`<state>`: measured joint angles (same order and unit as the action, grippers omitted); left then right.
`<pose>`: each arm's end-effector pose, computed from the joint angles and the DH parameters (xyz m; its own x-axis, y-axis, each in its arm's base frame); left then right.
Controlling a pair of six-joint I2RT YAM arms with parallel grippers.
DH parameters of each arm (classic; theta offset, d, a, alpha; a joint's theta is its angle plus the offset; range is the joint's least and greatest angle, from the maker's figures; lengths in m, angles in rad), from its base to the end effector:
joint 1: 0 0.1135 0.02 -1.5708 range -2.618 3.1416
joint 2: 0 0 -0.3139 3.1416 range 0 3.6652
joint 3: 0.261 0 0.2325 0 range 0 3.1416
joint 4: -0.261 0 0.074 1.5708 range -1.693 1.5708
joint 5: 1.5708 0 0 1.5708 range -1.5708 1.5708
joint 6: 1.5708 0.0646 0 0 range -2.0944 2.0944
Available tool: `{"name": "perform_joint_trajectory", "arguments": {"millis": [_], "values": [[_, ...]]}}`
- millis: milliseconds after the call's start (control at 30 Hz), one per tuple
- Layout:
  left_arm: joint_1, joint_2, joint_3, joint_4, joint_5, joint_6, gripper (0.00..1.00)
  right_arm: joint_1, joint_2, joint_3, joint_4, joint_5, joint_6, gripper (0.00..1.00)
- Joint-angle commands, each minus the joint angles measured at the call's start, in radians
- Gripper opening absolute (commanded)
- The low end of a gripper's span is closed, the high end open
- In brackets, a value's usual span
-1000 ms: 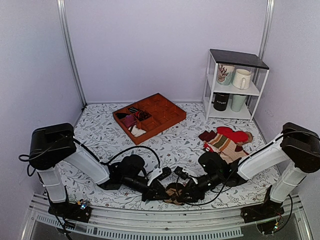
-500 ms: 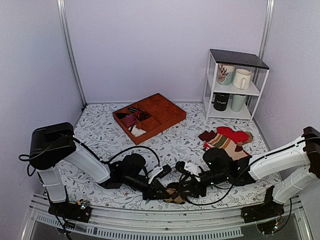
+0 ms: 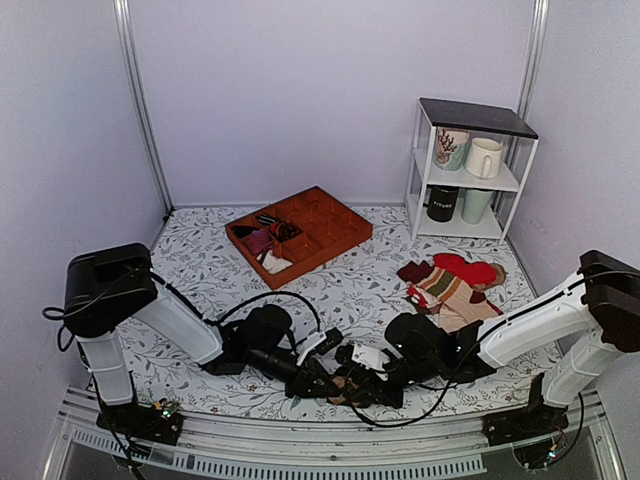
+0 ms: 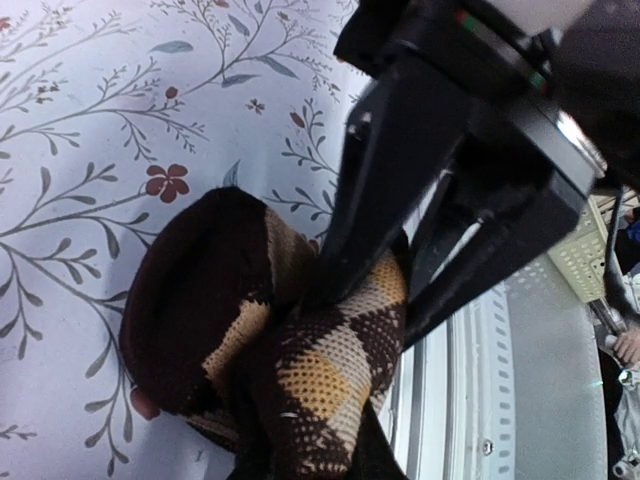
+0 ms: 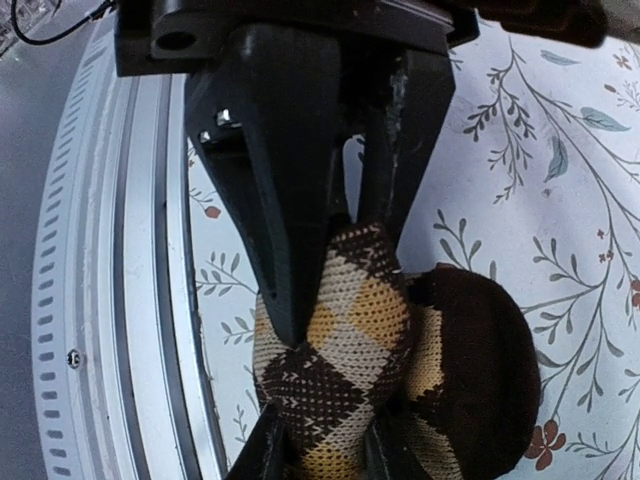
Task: Roll the socks
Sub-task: Roll a pair of socks at the center of the board.
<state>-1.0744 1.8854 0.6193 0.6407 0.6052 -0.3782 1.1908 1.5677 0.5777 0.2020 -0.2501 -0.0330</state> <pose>0.1319 -0.3207 0.1413 -0.6072 0.4835 -0.6305 0.7732 0.1771 -0.6089 0.0923 0.2741 0.1757 -0.2310 -0.6645 -0.7107 -0.9727 0.1755 0.1521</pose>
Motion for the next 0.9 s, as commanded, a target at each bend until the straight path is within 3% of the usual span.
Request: {"name": "perform_joint_trajectory", "arguments": {"millis": [0,67,133,267,333,367,533,867], "values": [[0.007,0.060,-0.038,-0.159,-0.088,0.021,0.05,0.002,0.066,0.017,-0.031,-0.015,0.045,0.17],[0.007,0.019,-0.042,-0.143,-0.109,0.058,0.12,-0.009,0.071,0.003,-0.031,-0.057,0.088,0.16],[0.006,-0.037,-0.045,-0.131,-0.128,0.110,0.40,-0.031,0.081,-0.016,-0.029,-0.105,0.125,0.16],[-0.018,-0.187,-0.069,-0.058,-0.162,0.261,0.50,-0.077,0.131,-0.030,-0.027,-0.210,0.193,0.16],[-0.039,-0.233,-0.091,-0.001,-0.192,0.333,0.68,-0.092,0.157,-0.027,-0.029,-0.262,0.221,0.16],[-0.045,-0.243,-0.101,0.032,-0.189,0.363,0.71,-0.099,0.171,-0.026,-0.031,-0.278,0.232,0.16],[-0.052,-0.221,-0.190,0.267,-0.125,0.432,0.73,-0.137,0.226,-0.027,-0.031,-0.357,0.284,0.16],[-0.054,-0.124,-0.194,0.307,-0.130,0.445,0.73,-0.143,0.282,0.006,-0.050,-0.391,0.285,0.16]]}}
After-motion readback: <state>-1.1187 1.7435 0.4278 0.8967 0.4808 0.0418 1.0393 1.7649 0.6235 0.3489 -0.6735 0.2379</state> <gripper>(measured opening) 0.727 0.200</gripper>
